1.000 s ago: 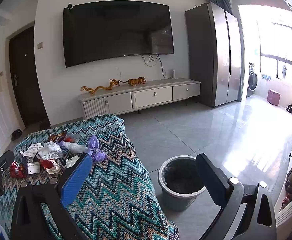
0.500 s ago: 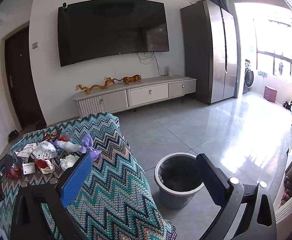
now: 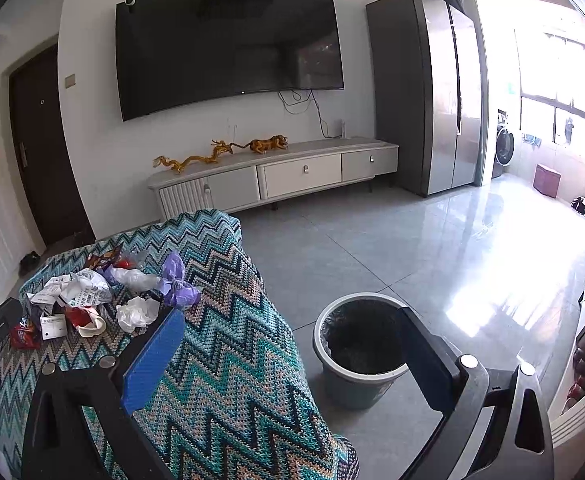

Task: Collect trash
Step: 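Move both tools toward the trash-covered table, then grasp the red chip bag with the left tool while the right tool grasps white tissue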

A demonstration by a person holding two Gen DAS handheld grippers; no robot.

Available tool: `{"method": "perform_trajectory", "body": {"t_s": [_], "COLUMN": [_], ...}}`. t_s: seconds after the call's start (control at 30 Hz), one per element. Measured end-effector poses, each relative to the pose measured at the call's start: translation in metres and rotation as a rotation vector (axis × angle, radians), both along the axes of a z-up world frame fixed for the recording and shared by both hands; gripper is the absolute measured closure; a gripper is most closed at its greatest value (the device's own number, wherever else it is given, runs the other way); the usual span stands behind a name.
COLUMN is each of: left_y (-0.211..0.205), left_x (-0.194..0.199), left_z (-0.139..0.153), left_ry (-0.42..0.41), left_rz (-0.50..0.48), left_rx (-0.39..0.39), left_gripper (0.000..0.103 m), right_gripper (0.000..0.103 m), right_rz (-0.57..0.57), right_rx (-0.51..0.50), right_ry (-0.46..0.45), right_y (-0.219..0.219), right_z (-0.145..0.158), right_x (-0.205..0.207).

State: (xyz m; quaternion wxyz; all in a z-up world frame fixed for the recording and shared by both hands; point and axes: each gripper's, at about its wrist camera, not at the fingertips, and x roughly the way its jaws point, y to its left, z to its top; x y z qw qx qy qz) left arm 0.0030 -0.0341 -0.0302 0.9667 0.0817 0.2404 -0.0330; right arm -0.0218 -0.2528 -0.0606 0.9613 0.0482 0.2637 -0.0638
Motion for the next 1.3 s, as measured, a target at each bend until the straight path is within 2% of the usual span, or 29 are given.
{"method": "perform_trajectory", "body": {"t_s": [0.33, 0.83, 1.03, 1.23, 1.3], "left_y": [0.006, 0.021, 0.061, 0.135, 0.161], "left_x": [0.017, 0.055, 0.067, 0.073, 0.077], "left_z": [-0.009, -0.036, -0.044, -0.06, -0.066], "left_ry": [0.044, 0.158, 0.185, 0.227, 0.247], "left_rz": [-0.015, -0.021, 0.039, 0.157, 0.205], "left_rx": [-0.039, -0.064, -0.083, -0.123, -0.133], "left_gripper": [0.002, 0.002, 0.002, 0.002, 0.002], "right_gripper": [0.0, 0.0, 0.0, 0.0, 0.003], "right_rz": [-0.003, 0.04, 0.121, 0.319, 0.393], "right_rx": [0.006, 0.025, 0.007, 0.036, 0.054], "right_ry": [0.039, 0.148, 0.19, 0.216, 0.229], "right_y": [-0.003, 0.003, 0.025, 0.062, 0.077], "right_z": [-0.015, -0.042, -0.047, -0.05, -0.052], "right_x": [0.014, 0.05, 0.07, 0.091, 0.099]}}
